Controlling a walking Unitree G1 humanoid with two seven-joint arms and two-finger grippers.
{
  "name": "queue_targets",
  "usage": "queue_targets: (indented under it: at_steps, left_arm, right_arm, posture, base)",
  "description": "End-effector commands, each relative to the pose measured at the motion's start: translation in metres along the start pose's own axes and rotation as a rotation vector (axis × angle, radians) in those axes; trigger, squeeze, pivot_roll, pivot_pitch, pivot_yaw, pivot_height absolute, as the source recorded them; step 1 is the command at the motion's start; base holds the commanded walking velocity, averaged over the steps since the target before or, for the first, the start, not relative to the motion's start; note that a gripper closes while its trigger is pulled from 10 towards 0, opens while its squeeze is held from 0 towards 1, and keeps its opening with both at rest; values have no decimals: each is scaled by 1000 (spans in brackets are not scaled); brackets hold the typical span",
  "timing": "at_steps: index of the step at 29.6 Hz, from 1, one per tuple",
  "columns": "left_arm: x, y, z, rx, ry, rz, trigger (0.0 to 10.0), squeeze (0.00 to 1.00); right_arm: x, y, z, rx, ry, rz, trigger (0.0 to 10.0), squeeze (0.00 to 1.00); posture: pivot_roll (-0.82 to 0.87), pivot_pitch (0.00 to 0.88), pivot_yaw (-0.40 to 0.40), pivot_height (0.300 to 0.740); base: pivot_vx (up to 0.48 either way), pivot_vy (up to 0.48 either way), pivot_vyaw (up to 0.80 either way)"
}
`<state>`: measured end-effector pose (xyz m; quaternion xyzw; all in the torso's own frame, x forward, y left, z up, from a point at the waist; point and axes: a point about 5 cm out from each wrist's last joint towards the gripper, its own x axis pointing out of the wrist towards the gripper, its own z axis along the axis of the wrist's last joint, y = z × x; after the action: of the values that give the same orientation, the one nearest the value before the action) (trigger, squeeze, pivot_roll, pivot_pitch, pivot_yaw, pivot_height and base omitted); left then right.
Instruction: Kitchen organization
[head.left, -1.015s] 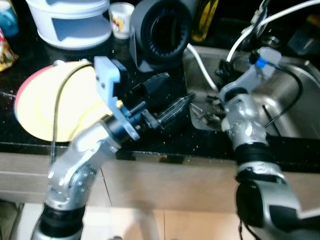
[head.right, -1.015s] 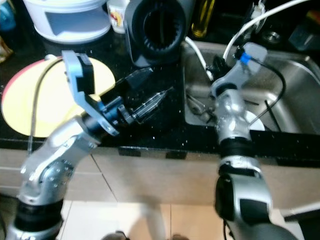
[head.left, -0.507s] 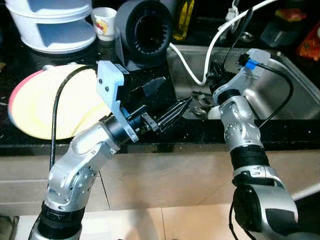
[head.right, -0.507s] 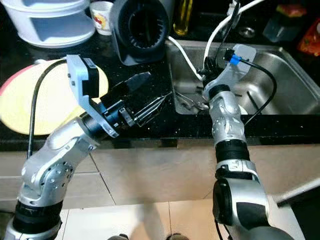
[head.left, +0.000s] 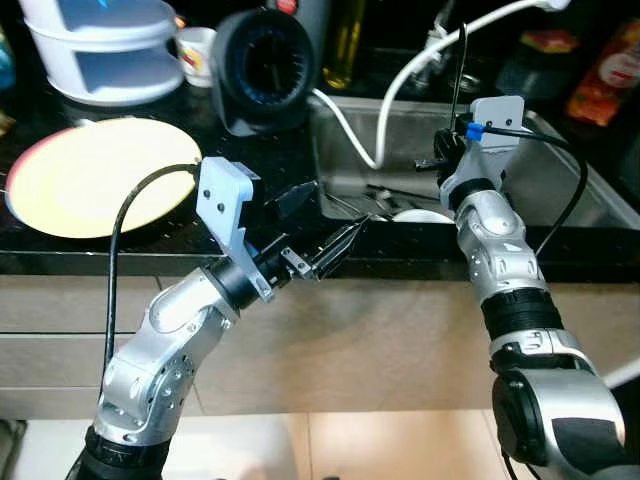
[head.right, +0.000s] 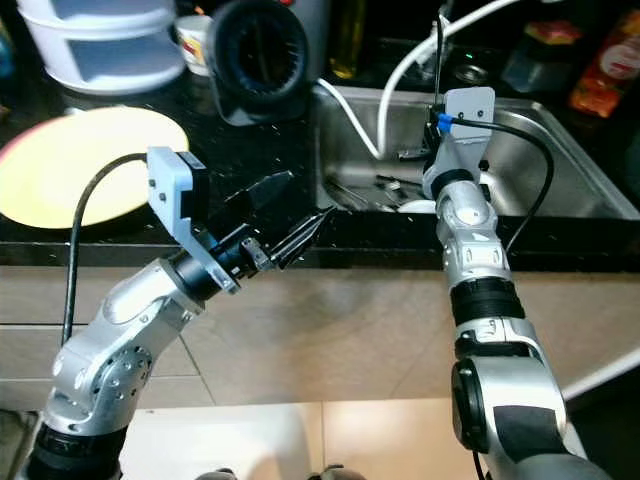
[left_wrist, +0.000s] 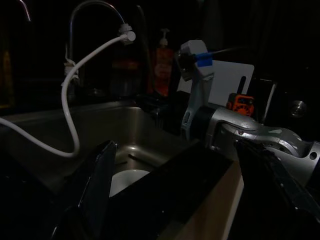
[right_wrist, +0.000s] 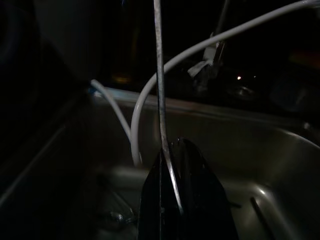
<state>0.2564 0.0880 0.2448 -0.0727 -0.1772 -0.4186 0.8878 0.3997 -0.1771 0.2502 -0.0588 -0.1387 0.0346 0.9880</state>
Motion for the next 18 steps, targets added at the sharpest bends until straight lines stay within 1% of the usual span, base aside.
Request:
queue_targets:
  at_steps: [1, 2, 5, 9, 14, 15, 18]
  left_arm:
    - [-4, -2, -6, -5, 19, 19, 10000, 0]
    - [-4, -2, -6, -5, 19, 19, 10000, 0]
    - [-13, -1, -14, -4, 51, 44, 10000, 0]
    - [-22, 3, -18, 9, 84, 86, 10000, 0]
    - [-25, 6, -16, 20, 81, 121, 10000, 0]
    - [-26, 8, -14, 18, 70, 144, 10000, 0]
    - [-27, 8, -14, 8, 60, 149, 10000, 0]
  right_arm:
    - [6, 7, 6, -42, 1, 19, 10000, 0]
    - [6, 7, 6, -42, 1, 19, 10000, 0]
    - [10, 13, 7, -73, 11, 33, 10000, 0]
    - [10, 19, 6, -70, 20, 49, 10000, 0]
    - [10, 23, 4, -68, 25, 57, 10000, 0]
    - [10, 25, 2, -66, 31, 63, 10000, 0]
    - [10, 26, 1, -63, 33, 65, 10000, 0]
  posture:
    - [193, 155, -121, 740]
    - [193, 155, -121, 740]
    - [199, 166, -126, 740]
    - [204, 179, -132, 740]
    - [209, 191, -138, 740]
    - [210, 195, -140, 740]
    - [211, 196, -140, 740]
  base:
    - [0, 0, 0]
    - [0, 0, 0]
    - [0, 0, 0]
    - [0, 0, 0]
    - [0, -455, 0]
    - [0, 0, 0]
    - [0, 0, 0]
